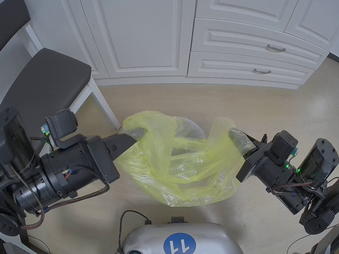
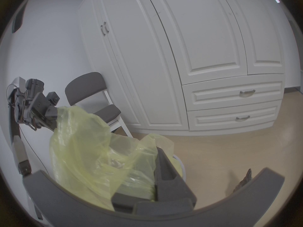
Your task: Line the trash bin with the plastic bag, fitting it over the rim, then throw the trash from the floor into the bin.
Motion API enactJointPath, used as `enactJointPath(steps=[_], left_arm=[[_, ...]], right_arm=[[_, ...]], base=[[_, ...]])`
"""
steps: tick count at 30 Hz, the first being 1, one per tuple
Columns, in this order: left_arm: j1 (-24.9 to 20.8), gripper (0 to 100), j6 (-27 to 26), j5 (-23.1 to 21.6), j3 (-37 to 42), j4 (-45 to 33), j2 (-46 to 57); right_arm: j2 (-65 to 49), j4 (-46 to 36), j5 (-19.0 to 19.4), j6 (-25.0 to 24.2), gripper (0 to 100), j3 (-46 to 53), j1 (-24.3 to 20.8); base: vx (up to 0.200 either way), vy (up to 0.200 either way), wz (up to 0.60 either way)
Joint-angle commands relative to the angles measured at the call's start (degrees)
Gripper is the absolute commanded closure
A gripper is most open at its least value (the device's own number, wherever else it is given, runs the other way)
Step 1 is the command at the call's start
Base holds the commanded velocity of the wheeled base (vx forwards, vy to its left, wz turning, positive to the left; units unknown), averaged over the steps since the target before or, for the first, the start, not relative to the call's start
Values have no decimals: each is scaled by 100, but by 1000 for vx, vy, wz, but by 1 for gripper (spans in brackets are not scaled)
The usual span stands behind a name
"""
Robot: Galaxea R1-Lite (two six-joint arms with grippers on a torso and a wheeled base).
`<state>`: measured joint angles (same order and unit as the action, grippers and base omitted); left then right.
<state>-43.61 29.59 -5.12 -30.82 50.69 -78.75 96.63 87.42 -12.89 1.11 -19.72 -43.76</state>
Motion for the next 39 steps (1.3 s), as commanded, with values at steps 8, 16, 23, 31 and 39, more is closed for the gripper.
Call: enactJointPath(steps=[8, 16, 23, 31, 39], left_arm=[[63, 100, 258, 55, -205, 11, -668], [590, 100, 610, -7, -381, 108, -1327], [801, 100, 891, 11, -601, 117, -1863], [1030, 100, 1357, 46, -917, 495, -2505], [1197, 100, 1717, 336, -988, 2006, -3305]], right_arm=[[462, -32, 269, -559, 100, -234, 79], [1173, 30, 752, -1130, 100, -594, 606], [1877, -14, 788, -1377, 100, -998, 993], [2650, 56, 761, -2018, 100, -1605, 1072], [2764, 258, 638, -2387, 100, -2053, 993]], base=[[0, 0, 0], [0, 0, 0], [0, 0, 0], [0, 0, 0], [0, 0, 0]])
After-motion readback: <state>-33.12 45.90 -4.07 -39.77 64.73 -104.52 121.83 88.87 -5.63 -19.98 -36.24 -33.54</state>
